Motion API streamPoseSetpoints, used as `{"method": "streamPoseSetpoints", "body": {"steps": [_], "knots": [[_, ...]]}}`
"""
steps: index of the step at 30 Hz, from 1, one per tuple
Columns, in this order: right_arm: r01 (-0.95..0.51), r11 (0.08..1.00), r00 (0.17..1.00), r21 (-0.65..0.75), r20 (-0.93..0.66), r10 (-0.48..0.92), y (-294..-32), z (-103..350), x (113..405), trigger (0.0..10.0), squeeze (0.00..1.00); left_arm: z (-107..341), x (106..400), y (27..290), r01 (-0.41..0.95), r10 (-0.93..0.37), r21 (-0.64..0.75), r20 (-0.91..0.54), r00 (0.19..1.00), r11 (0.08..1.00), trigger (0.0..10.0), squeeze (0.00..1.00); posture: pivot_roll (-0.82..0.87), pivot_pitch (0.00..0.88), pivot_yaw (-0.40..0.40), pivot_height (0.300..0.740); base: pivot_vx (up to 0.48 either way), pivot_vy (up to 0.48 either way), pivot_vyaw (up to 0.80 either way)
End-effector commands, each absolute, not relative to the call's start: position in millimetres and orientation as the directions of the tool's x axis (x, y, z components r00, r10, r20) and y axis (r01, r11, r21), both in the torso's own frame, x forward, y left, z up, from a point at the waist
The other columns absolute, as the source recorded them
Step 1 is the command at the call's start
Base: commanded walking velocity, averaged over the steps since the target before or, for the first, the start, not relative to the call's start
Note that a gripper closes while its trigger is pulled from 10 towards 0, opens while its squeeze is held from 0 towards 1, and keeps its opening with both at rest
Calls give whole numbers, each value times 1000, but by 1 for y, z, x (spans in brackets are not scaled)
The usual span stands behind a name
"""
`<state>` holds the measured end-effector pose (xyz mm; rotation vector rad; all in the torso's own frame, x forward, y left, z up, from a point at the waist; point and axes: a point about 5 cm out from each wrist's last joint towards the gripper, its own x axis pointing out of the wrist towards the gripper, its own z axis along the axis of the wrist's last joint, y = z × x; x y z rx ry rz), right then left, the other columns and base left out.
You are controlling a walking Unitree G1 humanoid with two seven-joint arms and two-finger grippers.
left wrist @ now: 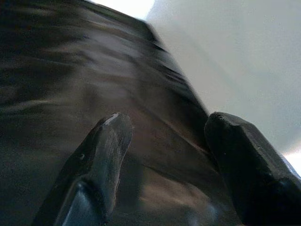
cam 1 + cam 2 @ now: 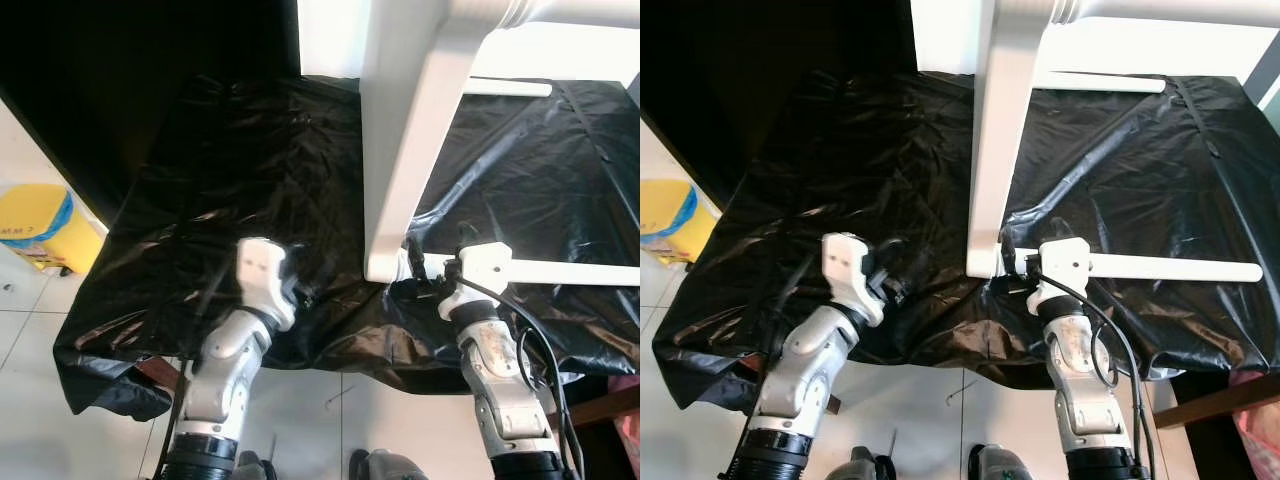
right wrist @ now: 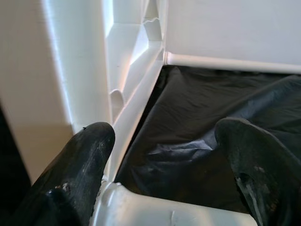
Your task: Building children table
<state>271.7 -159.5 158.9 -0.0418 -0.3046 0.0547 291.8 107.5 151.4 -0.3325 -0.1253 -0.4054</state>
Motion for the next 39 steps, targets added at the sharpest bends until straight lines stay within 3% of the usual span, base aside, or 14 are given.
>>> {"method": "streamPoseSetpoints", "body": {"steps": [1, 6, 8, 11, 15, 24, 28, 32, 33, 34, 35, 36, 39], "knots": [[-60, 997, 960, -39, 273, 68, -160, 156, 270, 10000, 0, 148, 286, 99, 421, -373, -302, 207, 905, 855, 10000, 0, -108, 152, 11, 740, 0, 0, 0], [-92, 993, 960, -75, 259, 109, -159, 152, 267, 10000, 0, 148, 276, 96, 469, -430, -138, 239, 871, 873, 10000, 0, -108, 156, 11, 740, 0, 0, 0], [-112, 987, 949, -115, 282, 141, -157, 152, 261, 10000, 0, 144, 269, 90, 517, -512, 40, 223, 830, 855, 10000, 0, -108, 156, 12, 740, 0, 0, 0], [-122, 986, 948, -116, 280, 151, -157, 152, 260, 10000, 0, 143, 268, 89, 522, -525, 75, 217, 823, 850, 10000, 0, -108, 156, 12, 740, 0, 0, 0], [-36, 971, 943, -236, 313, 111, -163, 149, 253, 10000, 0, 133, 261, 87, 546, -581, 212, 174, 795, 810, 10000, 0, -109, 152, 11, 740, 0, 0, 0], [-18, 983, 961, -183, 268, 67, -168, 131, 246, 10000, 0, 116, 262, 97, 483, -501, 142, 160, 850, 864, 10000, 0, -113, 149, 17, 740, 0, 0, 0], [34, 990, 972, -134, 236, -1, -169, 122, 246, 10000, 0, 114, 270, 106, 359, -351, -18, 170, 921, 933, 10000, 0, -113, 146, 22, 740, 0, 0, 0], [61, 991, 971, -123, 237, -31, -168, 122, 249, 10000, 0, 116, 274, 108, 318, -305, -51, 177, 936, 947, 10000, 0, -109, 143, 29, 740, 0, 0, 0], [73, 990, 969, -121, 245, -42, -168, 122, 250, 10000, 839, 116, 276, 109, 313, -296, -69, 184, 937, 947, 10000, 0, -108, 142, 31, 740, 0, 0, 0], [82, 990, 966, -116, 252, -51, -167, 123, 250, 10000, 1000, 117, 277, 110, 303, -286, -71, 188, 940, 950, 10000, 600, -107, 141, 32, 740, 0, 0, 0], [82, 990, 966, -116, 252, -51, -167, 123, 250, 10000, 1000, 117, 277, 110, 303, -286, -71, 188, 940, 950, 10000, 600, -107, 141, 32, 740, 0, 0, 0], [87, 990, 965, -107, 258, -56, -167, 123, 251, 10000, 1000, 118, 278, 111, 303, -281, -90, 195, 940, 949, 10000, 1000, -106, 139, 35, 740, 0, 0, 0], [98, 989, 961, -108, 268, -66, -168, 124, 252, 10000, 1000, 119, 281, 114, 289, -265, -91, 212, 941, 953, 10000, 1000, -106, 138, 36, 740, 0, 0, 0]]}}
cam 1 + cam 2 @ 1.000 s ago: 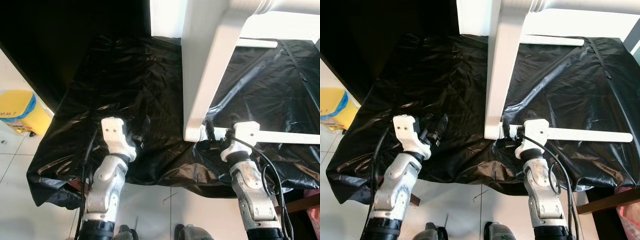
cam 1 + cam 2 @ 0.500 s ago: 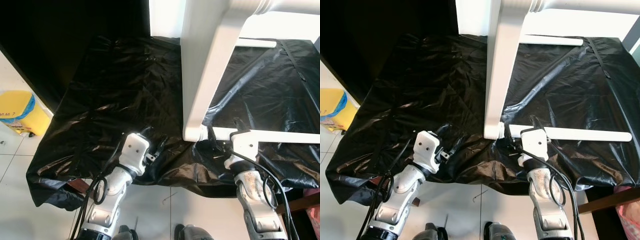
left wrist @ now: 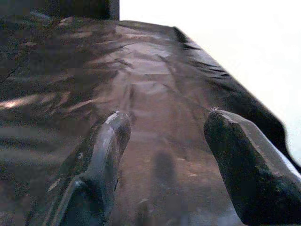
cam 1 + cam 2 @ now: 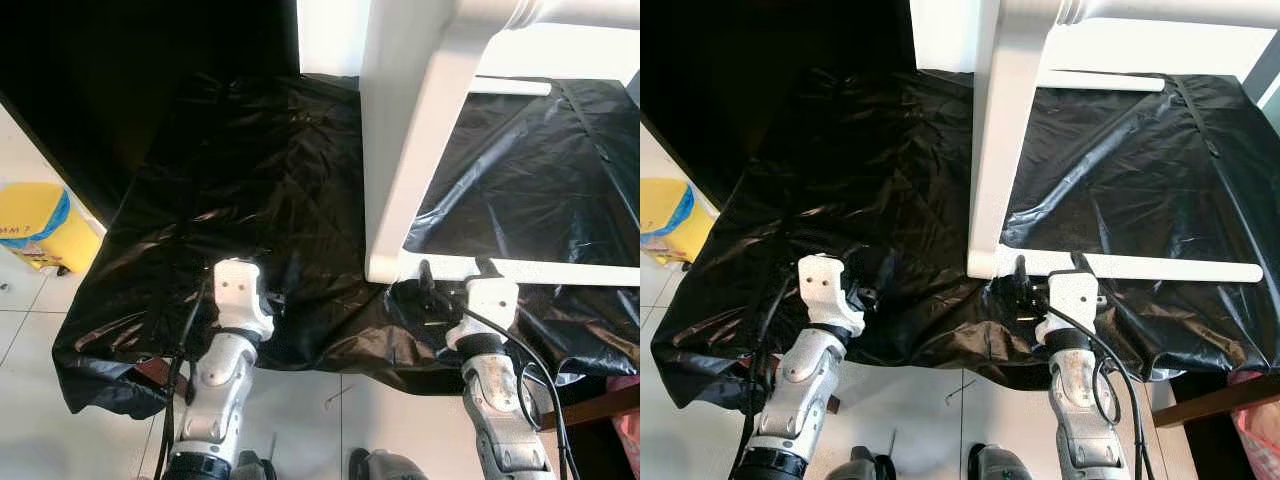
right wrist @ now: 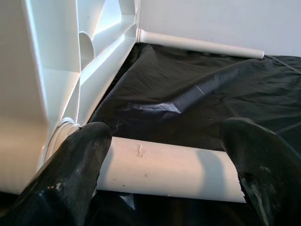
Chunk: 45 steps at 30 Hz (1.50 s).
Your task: Building children table
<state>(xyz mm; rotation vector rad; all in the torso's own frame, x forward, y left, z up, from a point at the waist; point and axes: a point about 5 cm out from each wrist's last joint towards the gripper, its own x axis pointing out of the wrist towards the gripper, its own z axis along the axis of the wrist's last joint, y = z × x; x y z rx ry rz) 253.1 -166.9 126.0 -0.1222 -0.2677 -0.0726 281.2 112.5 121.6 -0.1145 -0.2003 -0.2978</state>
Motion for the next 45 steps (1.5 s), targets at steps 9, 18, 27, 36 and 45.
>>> {"method": "streamPoseSetpoints", "body": {"steps": [9, 18, 27, 36, 45], "knots": [[109, 988, 959, -106, 275, -76, -170, 123, 256, 10000, 1000, 123, 290, 120, 288, -266, -74, 225, 937, 955, 10000, 1000, -105, 137, 48, 740, 0, 0, 0], [100, 991, 963, -88, 260, -74, -170, 117, 253, 0, 0, 119, 285, 114, 304, -287, -44, 225, 931, 952, 0, 0, -105, 144, 47, 740, 0, 0, 0], [79, 991, 967, -108, 251, -50, -164, 112, 254, 0, 0, 116, 283, 107, 318, -296, -58, 234, 926, 946, 0, 0, -104, 149, 43, 740, 0, 0, 0], [66, 990, 968, -121, 247, -35, -163, 112, 254, 10000, 0, 115, 283, 102, 352, -340, -16, 221, 914, 936, 10000, 0, -108, 152, 43, 740, 0, 0, 0], [40, 991, 965, -128, 261, -6, -163, 115, 254, 10000, 1000, 115, 281, 103, 373, -351, -55, 233, 907, 926, 10000, 1000, -114, 151, 39, 740, 0, 0, 0]]}}
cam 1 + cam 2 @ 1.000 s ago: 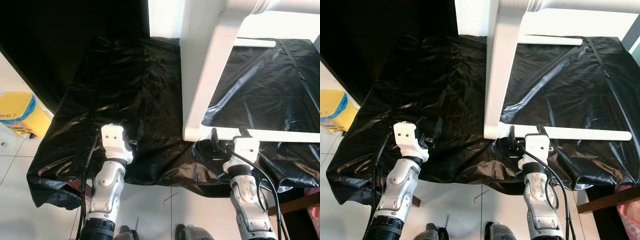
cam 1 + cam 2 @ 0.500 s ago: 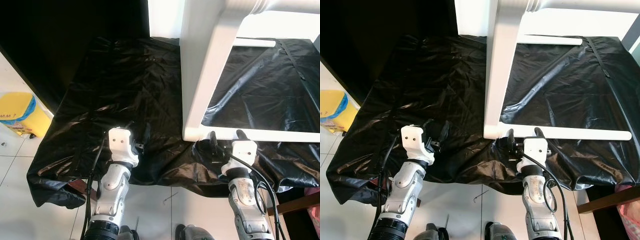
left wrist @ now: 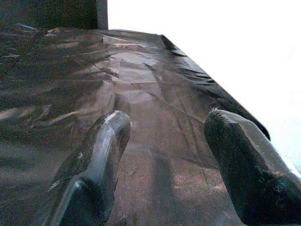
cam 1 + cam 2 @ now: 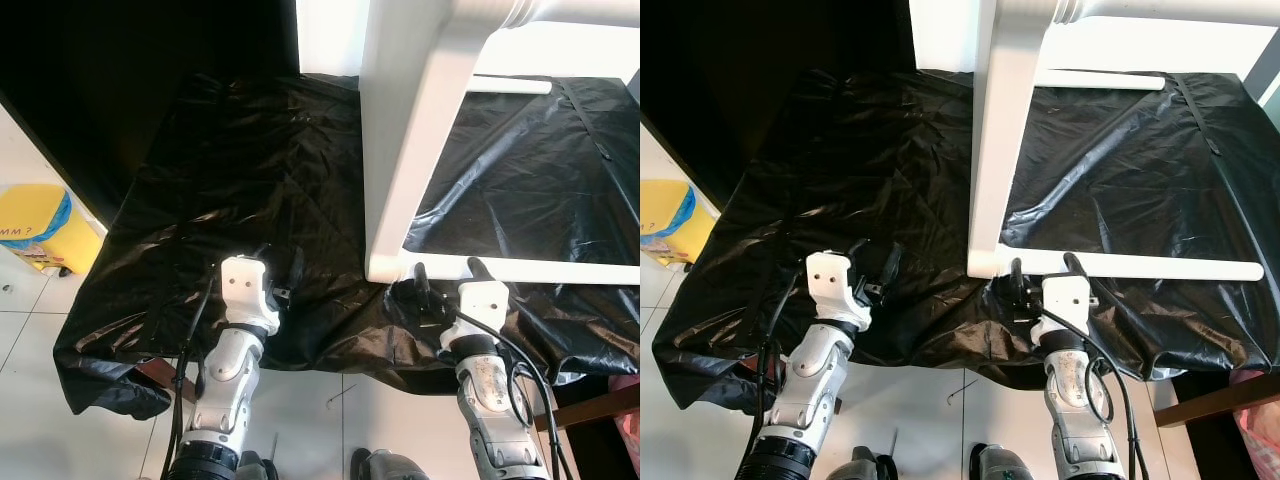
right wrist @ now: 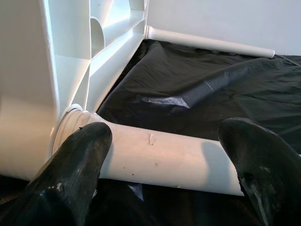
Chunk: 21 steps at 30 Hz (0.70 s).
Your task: Building children table
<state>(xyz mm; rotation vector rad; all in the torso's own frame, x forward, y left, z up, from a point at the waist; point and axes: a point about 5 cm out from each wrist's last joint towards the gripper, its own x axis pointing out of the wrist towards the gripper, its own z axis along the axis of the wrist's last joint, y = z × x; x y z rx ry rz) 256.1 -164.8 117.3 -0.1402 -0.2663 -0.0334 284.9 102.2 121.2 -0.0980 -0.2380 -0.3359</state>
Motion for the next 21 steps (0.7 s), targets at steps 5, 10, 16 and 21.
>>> {"method": "streamPoseSetpoints", "body": {"steps": [5, 10, 16, 21], "knots": [[37, 993, 966, -115, 257, -6, -162, 114, 254, 10000, 659, 114, 280, 103, 367, -352, -27, 225, 908, 930, 10000, 0, -112, 149, 39, 740, 0, 0, 0], [33, 993, 965, -117, 264, -1, -161, 115, 253, 10000, 0, 116, 279, 103, 375, -354, -42, 240, 904, 926, 471, 0, -108, 147, 40, 740, 0, 0, 0], [21, 992, 963, -122, 268, 13, -159, 116, 254, 0, 0, 117, 278, 101, 402, -391, 2, 238, 889, 916, 4471, 0, -105, 151, 41, 740, 0, 0, 0], [8, 990, 961, -140, 273, 31, -156, 117, 255, 10000, 0, 118, 277, 99, 419, -404, -7, 251, 880, 908, 0, 0, -101, 153, 48, 740, 0, 0, 0]]}}
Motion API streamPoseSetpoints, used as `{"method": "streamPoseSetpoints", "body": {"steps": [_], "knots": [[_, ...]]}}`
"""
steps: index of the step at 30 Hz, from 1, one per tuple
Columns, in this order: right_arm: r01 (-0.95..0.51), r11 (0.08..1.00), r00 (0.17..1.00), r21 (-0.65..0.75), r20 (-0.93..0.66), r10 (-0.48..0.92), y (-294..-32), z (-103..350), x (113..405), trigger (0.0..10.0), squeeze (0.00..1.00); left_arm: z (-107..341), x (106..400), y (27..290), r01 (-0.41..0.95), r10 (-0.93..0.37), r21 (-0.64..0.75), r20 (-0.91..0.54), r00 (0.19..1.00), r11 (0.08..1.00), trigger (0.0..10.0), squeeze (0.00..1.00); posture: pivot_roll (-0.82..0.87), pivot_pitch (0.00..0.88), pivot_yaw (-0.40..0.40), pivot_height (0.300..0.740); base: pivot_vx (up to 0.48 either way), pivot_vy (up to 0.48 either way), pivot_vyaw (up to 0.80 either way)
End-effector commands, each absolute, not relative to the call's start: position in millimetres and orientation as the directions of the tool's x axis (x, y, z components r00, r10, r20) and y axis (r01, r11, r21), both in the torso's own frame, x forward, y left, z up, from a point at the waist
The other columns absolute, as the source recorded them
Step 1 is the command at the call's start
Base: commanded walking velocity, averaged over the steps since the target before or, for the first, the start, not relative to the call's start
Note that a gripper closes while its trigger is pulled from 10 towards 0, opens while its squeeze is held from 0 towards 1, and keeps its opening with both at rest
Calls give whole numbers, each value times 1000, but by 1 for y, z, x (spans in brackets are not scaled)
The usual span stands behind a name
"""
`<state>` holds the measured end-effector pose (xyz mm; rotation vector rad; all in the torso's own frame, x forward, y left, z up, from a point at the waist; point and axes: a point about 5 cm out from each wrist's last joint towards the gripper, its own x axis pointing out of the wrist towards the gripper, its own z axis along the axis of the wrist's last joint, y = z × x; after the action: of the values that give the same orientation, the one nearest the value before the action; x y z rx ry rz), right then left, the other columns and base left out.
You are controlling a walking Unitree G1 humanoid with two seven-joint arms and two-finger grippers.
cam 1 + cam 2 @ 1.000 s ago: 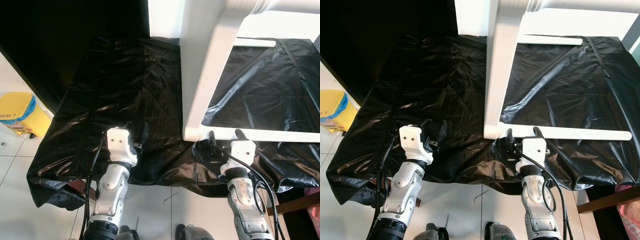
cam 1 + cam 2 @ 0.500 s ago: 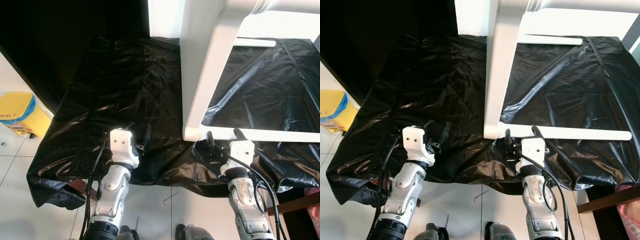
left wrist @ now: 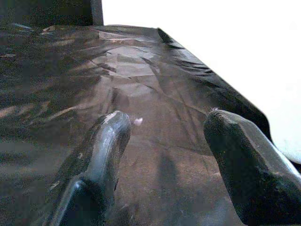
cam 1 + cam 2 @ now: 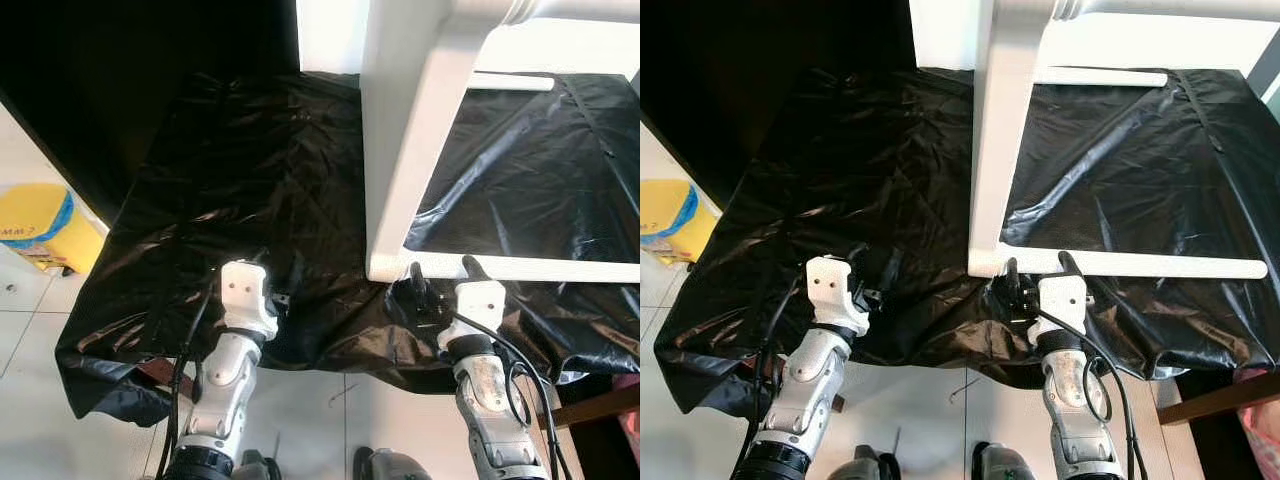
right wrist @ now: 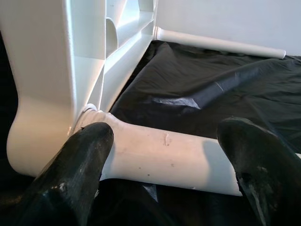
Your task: Building children table
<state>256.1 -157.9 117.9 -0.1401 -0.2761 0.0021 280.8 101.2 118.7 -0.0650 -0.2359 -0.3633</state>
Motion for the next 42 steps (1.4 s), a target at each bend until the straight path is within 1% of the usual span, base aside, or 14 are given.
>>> {"method": "streamPoseSetpoints", "body": {"steps": [1, 2, 3, 5, 6, 7, 8, 13, 14, 20, 21, 23, 24, 42], "knots": [[7, 990, 961, -140, 274, 32, -156, 117, 255, 10000, 0, 119, 276, 99, 423, -404, -19, 258, 878, 906, 0, 0, -101, 153, 48, 740, 0, 0, 0], [7, 990, 961, -140, 274, 32, -156, 117, 255, 10000, 0, 119, 276, 99, 423, -404, -19, 258, 878, 906, 0, 0, -101, 153, 48, 740, 0, 0, 0], [4, 990, 960, -140, 278, 36, -156, 118, 254, 0, 0, 119, 277, 99, 421, -404, -14, 256, 878, 907, 0, 0, -100, 155, 46, 740, 0, 0, 0], [-1, 990, 958, -140, 284, 41, -155, 119, 254, 0, 0, 119, 277, 99, 418, -404, -1, 252, 879, 908, 0, 0, -100, 154, 46, 740, 0, 0, 0], [-2, 990, 958, -142, 283, 43, -155, 119, 254, 3765, 0, 119, 278, 99, 420, -410, 11, 244, 879, 908, 10000, 0, -97, 152, 45, 740, 0, 0, 0], [-2, 990, 958, -143, 282, 43, -155, 119, 255, 3765, 0, 119, 278, 98, 421, -413, 18, 238, 879, 907, 10000, 0, -96, 150, 44, 740, 0, 0, 0], [-2, 989, 959, -146, 281, 44, -155, 120, 256, 10000, 0, 119, 278, 98, 425, -419, 28, 235, 877, 905, 10000, 0, -95, 147, 44, 740, 0, 0, 0], [-3, 989, 958, -149, 282, 45, -154, 120, 258, 10000, 0, 120, 279, 97, 432, -428, 37, 237, 872, 901, 10000, 0, -94, 146, 44, 740, 0, 0, 0], [-7, 990, 957, -142, 286, 48, -154, 121, 258, 10000, 1000, 121, 279, 98, 433, -428, 34, 239, 872, 901, 10000, 1000, -93, 144, 43, 740, 0, 0, 0], [-40, 987, 956, -157, 280, 83, -151, 120, 256, 10000, 1000, 123, 279, 97, 445, -444, 54, 241, 863, 894, 10000, 1000, -93, 144, 43, 740, 0, 0, 0], [-66, 985, 957, -160, 269, 108, -150, 119, 255, 10000, 1000, 123, 278, 96, 456, -458, 68, 237, 857, 887, 10000, 0, -93, 146, 43, 740, 0, 0, 0], [-66, 985, 957, -160, 269, 108, -150, 119, 255, 10000, 1000, 123, 278, 96, 456, -458, 68, 237, 857, 887, 10000, 0, -93, 146, 43, 740, 0, 0, 0], [-141, 975, 954, -172, 240, 180, -146, 116, 252, 10000, 0, 124, 272, 90, 511, -520, 100, 229, 823, 854, 10000, 0, -96, 147, 45, 740, 0, 0, 0], [-254, 962, 941, -97, 205, 269, -99, 119, 281, 10000, 0, 128, 257, 68, 612, -635, 168, 202, 746, 773, 10000, 0, -50, 153, 46, 740, 0, 0, 0]]}}
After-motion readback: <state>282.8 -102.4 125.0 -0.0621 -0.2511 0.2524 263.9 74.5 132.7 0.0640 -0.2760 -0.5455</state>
